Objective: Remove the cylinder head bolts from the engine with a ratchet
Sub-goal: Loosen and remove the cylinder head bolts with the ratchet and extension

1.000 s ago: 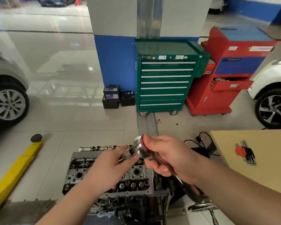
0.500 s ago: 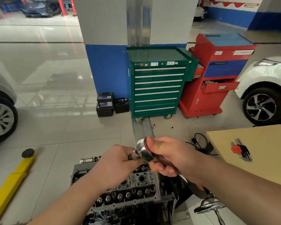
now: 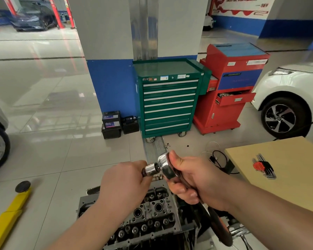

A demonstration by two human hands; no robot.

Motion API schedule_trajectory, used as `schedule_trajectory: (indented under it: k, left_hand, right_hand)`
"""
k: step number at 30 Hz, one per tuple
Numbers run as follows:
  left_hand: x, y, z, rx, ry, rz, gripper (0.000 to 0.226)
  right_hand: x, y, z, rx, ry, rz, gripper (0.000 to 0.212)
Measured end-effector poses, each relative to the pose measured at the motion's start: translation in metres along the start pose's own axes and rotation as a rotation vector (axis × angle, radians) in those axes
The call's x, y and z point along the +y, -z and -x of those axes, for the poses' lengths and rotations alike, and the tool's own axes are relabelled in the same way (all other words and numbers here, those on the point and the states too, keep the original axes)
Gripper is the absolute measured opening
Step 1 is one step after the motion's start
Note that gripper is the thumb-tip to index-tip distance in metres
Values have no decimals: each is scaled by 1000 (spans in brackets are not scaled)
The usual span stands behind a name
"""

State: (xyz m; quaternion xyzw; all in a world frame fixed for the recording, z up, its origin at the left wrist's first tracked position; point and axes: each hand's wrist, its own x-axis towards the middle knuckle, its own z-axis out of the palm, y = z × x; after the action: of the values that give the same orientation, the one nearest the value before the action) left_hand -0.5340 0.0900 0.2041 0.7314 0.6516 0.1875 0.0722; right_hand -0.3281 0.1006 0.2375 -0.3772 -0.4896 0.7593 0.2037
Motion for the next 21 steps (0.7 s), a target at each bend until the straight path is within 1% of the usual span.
schedule_trajectory:
  k: [3,5,7,10,12,13,15,17,18,19,21]
  left_hand:
    - [9,-3,-2,-6,-6,-68,40]
    - [12,-5,-5,-26,12,-60,37]
    - [11,-6,-7,-63,21,-32,33]
    - [7,-6,-9,-148,-10,88,38]
    - [5,-5,-11,-236,-27,195,41]
    - [3,-4,-13,-288,-28,250,40]
    - [-1,-4,-15,-390,-16,380,36]
    - [-4,-5,-14,-432,4,499,36]
    - [-5,-7,-13,-409,7,516,37]
    - [-4,-9,-12,-347,-2,496,36]
    - [-1,-14,-11,-175,-24,420,37]
  right_hand:
    - [6,-1,-1,8,-40,-31,62]
    - [9,-2,-2,11,-51,-68,67]
    - [11,-1,-2,13,-52,-73,67]
    - [11,2,-1,18,-46,-7,65]
    - [7,2,0,20,-28,80,55]
    - [4,2,1,19,-17,121,49]
    - [-1,1,3,34,-12,184,44]
    - [-4,0,2,64,-1,235,43]
    - [-3,-1,1,80,8,235,45]
    - [-2,-3,0,99,16,212,47]
    - [-1,-8,-3,148,10,128,56]
